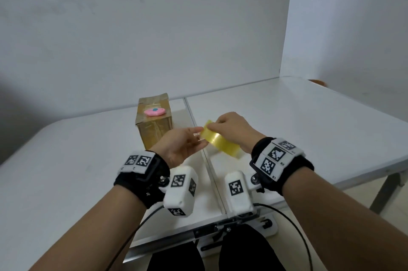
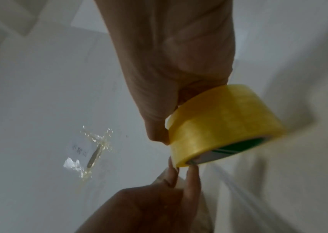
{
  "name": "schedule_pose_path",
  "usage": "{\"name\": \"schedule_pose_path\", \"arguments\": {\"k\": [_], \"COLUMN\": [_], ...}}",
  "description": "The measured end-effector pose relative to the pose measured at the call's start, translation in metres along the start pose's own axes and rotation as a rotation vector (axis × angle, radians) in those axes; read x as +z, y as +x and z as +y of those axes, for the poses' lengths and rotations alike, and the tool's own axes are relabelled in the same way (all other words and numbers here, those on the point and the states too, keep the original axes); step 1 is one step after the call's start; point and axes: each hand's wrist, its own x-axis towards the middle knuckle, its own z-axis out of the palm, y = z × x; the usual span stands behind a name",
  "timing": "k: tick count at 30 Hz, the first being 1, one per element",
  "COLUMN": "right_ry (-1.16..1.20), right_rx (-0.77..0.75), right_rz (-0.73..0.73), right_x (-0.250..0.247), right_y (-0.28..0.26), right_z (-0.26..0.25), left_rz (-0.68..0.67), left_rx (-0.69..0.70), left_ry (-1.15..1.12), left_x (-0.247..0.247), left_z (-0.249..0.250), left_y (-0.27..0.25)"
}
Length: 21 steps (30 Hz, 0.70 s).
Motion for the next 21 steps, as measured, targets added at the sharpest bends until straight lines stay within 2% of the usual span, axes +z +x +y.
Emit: {"name": "schedule_pose_path", "arguments": {"k": [5, 13, 21], "right_ry": [-0.292, -0.740, -0.836], "right_rx": [0.010, 0.005, 0.097], "right_rz": [0.123, 0.085, 0.031], "right_x": [-0.023, -0.035, -0.032], "right_y": [0.022, 0.043, 0.071], "right_z": [0.012, 0.032, 0.049], "left_rz": [0.009, 0.030, 0.033], "left_rx": [0.079, 0.127, 0.163], "left_ry": [0.227, 0.532, 0.662], "left_x": [0.011, 0.025, 0.032], "left_z": [0.001, 0.019, 0.017], "left_y": [0.011, 0.031, 0.046]}}
